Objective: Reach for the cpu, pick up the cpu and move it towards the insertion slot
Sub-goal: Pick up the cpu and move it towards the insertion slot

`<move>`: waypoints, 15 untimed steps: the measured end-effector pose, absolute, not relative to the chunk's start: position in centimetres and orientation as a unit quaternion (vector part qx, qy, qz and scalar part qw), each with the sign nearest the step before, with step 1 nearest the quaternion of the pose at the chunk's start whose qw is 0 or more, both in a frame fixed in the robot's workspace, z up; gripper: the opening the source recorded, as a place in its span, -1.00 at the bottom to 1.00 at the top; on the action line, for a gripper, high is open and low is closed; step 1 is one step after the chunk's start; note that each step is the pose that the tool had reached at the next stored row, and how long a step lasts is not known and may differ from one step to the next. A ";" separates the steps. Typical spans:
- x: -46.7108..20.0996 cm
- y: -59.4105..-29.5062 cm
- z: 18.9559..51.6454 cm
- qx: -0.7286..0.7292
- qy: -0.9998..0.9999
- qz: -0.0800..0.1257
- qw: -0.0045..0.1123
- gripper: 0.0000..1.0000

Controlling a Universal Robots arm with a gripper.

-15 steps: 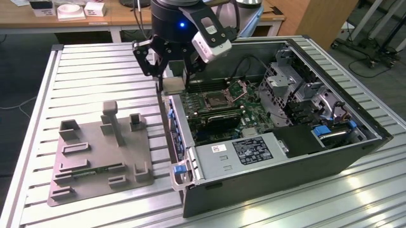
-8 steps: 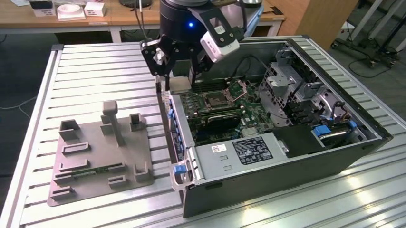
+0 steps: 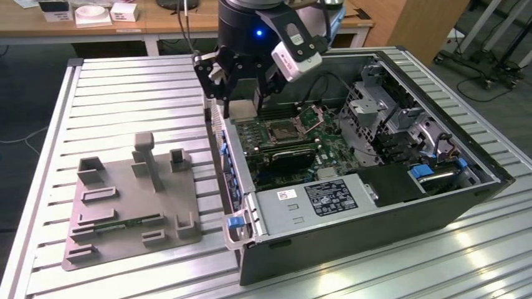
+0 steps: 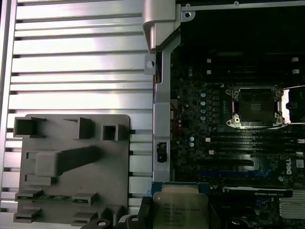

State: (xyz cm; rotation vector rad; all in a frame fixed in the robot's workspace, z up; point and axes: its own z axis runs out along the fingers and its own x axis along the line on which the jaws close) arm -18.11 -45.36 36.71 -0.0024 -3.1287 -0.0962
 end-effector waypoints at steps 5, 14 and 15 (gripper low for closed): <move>-17.5 -45.4 36.7 -0.001 -1.000 -0.031 0.006 0.09; -16.4 -45.4 36.6 -0.001 -1.000 -0.031 0.006 0.09; -16.3 -45.4 36.6 -0.001 -1.000 -0.031 0.006 0.09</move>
